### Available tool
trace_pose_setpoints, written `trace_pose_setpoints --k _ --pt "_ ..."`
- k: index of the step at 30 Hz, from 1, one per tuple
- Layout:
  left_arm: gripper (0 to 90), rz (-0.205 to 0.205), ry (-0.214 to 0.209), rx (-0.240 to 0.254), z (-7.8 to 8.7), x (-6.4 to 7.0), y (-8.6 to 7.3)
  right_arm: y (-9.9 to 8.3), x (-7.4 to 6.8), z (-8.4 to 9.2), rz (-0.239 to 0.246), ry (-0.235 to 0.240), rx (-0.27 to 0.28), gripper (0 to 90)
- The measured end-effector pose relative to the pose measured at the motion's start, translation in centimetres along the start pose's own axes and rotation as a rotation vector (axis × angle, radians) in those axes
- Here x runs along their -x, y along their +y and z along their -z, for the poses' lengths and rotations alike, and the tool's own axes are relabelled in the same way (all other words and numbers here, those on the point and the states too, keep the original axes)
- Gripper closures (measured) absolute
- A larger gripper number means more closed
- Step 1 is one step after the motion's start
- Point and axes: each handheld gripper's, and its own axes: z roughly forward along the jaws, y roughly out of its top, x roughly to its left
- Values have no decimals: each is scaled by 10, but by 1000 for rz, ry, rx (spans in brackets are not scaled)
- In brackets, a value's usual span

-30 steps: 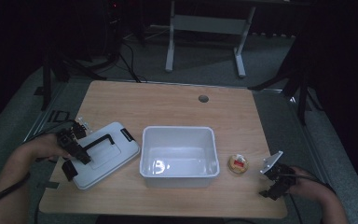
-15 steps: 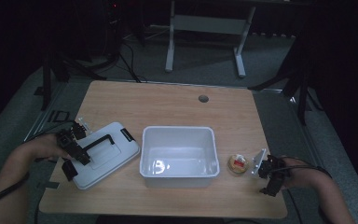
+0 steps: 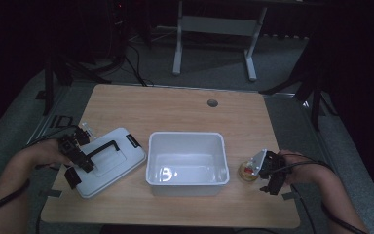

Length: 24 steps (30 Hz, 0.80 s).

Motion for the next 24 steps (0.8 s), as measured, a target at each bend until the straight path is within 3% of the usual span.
trace_pose_setpoints --k 4,9,13,17,24 --pt "403 -1 0 -1 0 0 1 16 8 -6 52 15 -14 140" --pt "403 -11 1 -1 1 2 3 26 19 -19 79 29 -47 145" --pt "403 -11 2 -8 0 2 5 31 27 -28 83 31 -69 145" --pt "403 -16 2 -12 -1 2 7 37 33 -38 89 64 -91 153" --pt "408 -22 -5 -13 -3 2 6 39 39 -48 90 53 -112 170"
